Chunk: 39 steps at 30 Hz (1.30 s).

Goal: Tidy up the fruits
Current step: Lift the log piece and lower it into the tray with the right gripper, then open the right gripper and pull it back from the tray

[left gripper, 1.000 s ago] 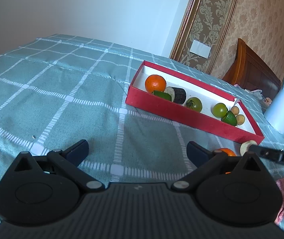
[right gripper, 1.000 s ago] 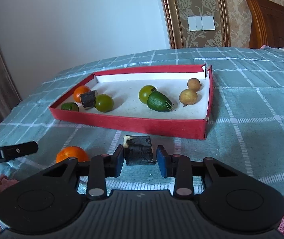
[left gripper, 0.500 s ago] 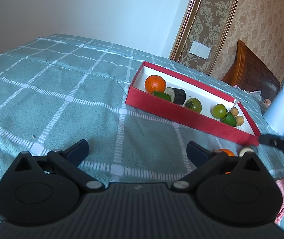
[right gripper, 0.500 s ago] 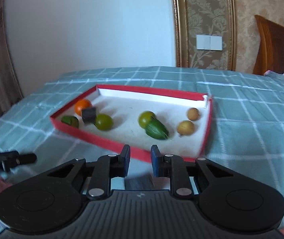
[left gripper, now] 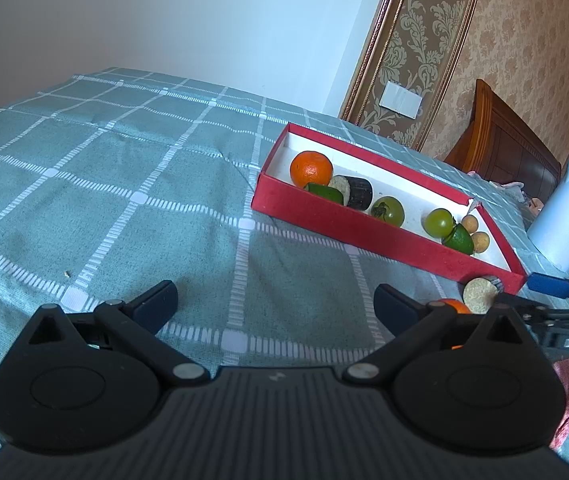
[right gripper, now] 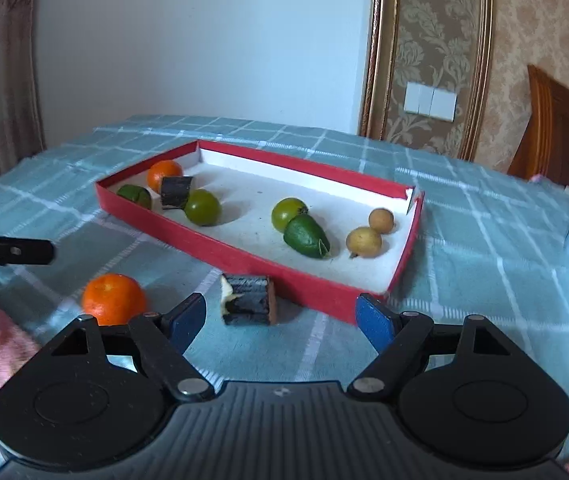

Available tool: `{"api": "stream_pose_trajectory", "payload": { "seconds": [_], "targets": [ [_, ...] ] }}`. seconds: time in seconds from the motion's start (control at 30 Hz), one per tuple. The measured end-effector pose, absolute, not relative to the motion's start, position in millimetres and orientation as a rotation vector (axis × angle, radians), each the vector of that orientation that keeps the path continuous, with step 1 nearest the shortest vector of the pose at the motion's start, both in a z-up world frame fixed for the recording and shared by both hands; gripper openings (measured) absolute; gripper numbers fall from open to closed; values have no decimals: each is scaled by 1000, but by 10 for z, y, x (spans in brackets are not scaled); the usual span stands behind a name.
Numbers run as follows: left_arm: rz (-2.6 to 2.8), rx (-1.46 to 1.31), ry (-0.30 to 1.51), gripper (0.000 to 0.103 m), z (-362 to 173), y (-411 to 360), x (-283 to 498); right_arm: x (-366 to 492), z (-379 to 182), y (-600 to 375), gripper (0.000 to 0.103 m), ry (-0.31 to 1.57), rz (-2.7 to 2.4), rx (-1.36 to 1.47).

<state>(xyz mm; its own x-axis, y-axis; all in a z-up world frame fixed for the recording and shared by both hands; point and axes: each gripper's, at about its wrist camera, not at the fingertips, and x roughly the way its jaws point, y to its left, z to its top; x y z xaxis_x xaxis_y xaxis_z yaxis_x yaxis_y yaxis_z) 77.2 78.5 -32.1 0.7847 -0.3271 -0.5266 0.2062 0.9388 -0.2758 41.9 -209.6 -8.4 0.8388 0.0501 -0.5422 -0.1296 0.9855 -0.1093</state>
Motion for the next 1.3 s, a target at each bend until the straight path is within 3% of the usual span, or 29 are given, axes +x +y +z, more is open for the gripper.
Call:
{"api": "stream_pose_trajectory", "payload": {
  "seconds": [0.03,0.07,0.13,0.2,0.23,0.73,1.3],
  "targets": [
    [-290,-209,604,103,-321,785,772,444,-105,-2071,77,563,100,-159],
    [-290,-209,604,103,-321,785,772,473,-126,-2045,63,562,97,-173],
    [-290,-209,604,103,-321,785,773,517,-157,-1996,52,585,115,-197],
    [-290,-210,604,103,-320,786,773,553,-189,-1978,31,619,148,-182],
    [-291,-210,604,103,-320,786,772,563,-208,-1978,29,630,155,-165],
    [-291,-211,604,103,-321,790,775,612,174,-1955,29,493,146,-80],
    [-296,-226,600,103,-323,805,771,1588,-183,-1729,28,653,134,-131]
  ]
}}
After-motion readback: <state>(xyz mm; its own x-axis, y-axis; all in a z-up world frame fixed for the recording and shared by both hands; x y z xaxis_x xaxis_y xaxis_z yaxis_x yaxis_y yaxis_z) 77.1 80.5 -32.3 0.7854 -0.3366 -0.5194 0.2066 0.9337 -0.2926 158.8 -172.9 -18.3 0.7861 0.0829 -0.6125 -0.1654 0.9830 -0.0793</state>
